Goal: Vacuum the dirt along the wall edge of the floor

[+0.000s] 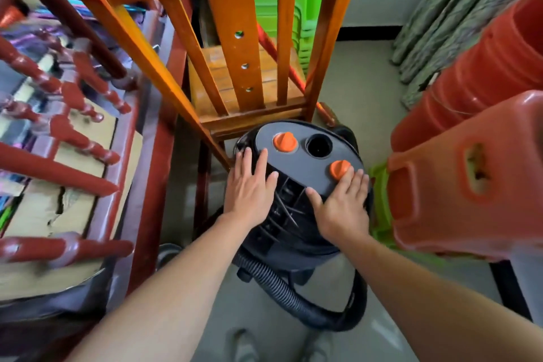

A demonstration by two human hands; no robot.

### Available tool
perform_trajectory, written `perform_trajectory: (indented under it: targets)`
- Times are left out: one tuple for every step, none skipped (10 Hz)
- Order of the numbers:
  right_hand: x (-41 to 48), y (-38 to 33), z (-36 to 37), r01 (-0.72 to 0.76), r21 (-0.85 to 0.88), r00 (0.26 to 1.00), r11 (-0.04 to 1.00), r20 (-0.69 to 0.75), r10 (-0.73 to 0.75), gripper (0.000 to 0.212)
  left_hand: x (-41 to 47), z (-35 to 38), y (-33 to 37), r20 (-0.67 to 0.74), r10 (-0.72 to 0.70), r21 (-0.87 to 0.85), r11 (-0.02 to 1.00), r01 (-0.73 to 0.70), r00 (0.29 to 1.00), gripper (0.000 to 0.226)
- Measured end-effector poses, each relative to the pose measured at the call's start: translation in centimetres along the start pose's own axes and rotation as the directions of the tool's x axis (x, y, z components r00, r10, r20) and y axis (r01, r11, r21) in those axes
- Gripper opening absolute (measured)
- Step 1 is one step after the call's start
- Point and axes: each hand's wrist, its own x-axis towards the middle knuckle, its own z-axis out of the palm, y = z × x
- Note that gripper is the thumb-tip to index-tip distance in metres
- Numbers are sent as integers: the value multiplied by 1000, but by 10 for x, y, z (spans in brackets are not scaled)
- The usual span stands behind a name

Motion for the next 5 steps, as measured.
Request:
perform_trajectory:
  targets:
    - [15, 0, -6, 2, -32, 1000, 999, 30, -1, 104, -34, 12, 4, -13, -35, -65, 997, 34, 999, 59]
    - [30, 0, -15, 8, -17, 996, 1000, 94, -6, 104, -49, 20, 10, 38, -47, -84, 995, 50, 998, 60]
    - [43, 8, -32, 42, -33, 973, 999, 227, -34, 98, -51, 25, 11, 89, -65, -53, 996, 69, 994, 62]
    - [47, 19, -51, 100, -73, 942, 992, 329, -70, 96, -50, 24, 15, 117, -99, -30, 994, 103, 988, 62]
    - [47, 18, -81, 144, 23, 966, 989, 215, -146, 75, -51, 23, 18, 148, -111, -22, 993, 116, 983, 61]
